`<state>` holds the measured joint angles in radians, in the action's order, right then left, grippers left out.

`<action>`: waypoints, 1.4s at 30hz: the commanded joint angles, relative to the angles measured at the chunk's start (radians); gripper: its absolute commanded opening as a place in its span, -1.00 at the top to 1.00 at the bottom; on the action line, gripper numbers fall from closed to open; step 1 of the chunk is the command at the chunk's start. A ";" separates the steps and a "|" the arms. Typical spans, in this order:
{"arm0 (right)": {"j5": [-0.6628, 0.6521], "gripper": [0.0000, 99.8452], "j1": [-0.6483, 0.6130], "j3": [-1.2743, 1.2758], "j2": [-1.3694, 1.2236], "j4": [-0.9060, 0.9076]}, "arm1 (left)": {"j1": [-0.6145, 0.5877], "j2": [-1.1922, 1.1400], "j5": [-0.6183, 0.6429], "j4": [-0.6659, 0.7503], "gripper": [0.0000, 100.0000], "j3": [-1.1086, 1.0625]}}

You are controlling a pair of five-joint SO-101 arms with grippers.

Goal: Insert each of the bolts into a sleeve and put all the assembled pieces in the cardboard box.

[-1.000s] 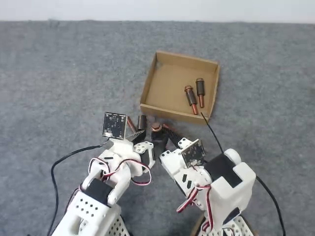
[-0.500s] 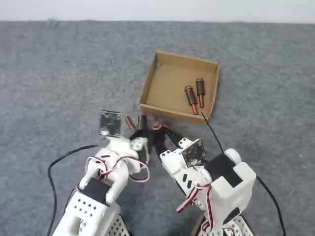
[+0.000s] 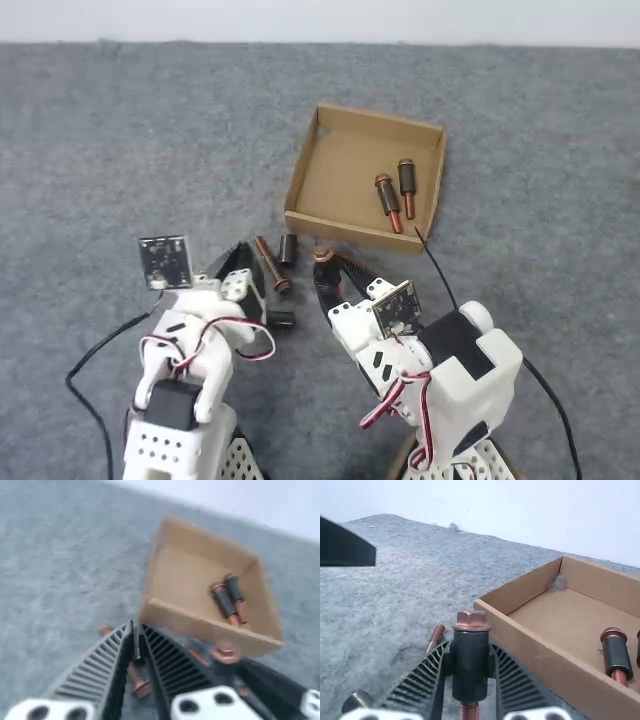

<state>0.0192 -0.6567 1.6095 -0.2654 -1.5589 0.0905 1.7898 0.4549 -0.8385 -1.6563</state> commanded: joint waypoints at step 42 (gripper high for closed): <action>0.002 0.99 0.278 -0.609 0.595 0.905 | -0.164 0.026 -0.288 -0.129 0.97 -0.028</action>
<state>0.0192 -0.3913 1.1216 0.2209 -0.8101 -0.0783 1.8006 0.1788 -0.9705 -1.6978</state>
